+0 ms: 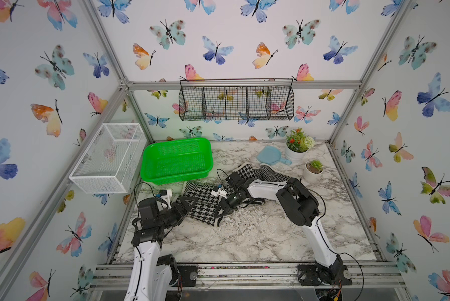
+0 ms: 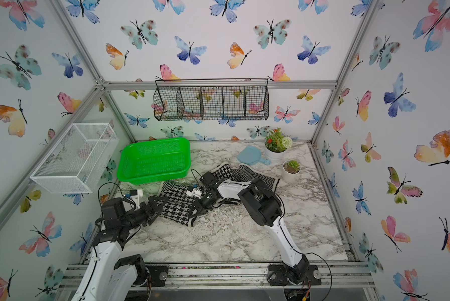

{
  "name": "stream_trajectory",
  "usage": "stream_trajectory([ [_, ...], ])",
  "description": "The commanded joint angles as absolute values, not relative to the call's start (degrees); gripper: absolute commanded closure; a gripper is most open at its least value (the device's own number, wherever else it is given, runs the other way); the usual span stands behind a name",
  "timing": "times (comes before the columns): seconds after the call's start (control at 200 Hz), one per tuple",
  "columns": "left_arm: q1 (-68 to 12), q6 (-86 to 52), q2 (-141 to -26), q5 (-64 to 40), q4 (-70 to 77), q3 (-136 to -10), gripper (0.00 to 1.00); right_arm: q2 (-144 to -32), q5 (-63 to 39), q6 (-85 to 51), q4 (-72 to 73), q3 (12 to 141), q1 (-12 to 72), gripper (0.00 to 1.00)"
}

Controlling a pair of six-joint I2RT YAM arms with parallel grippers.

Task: Roll up the scarf and place it into the basket
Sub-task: Roll the scarf at the center of the board.

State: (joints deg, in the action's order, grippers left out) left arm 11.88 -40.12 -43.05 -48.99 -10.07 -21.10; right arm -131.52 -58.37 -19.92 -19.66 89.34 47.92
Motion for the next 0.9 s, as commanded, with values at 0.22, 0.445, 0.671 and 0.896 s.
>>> stream_trajectory([
  [0.22, 11.68, -41.42, -57.71, -45.09, 4.43, -22.75, 0.02, -130.70, -51.36, -19.02, -20.94, 90.17, 47.24, 0.69],
  [0.445, 11.69, -39.52, -64.86, -43.12, 5.22, -23.81, 0.01, -120.56, -40.21, -16.87, -22.62, 87.49, 47.83, 0.46],
  [0.671, 11.69, -37.99, -67.08, -41.76, 4.35, -24.48, 0.01, -110.99, -18.39, -11.79, -27.54, 87.17, 54.35, 0.38],
  [0.896, 11.45, -38.13, -69.81, -42.20, 4.75, -25.03, 0.01, -110.54, 10.44, -5.25, -26.47, 86.22, 68.51, 0.22],
])
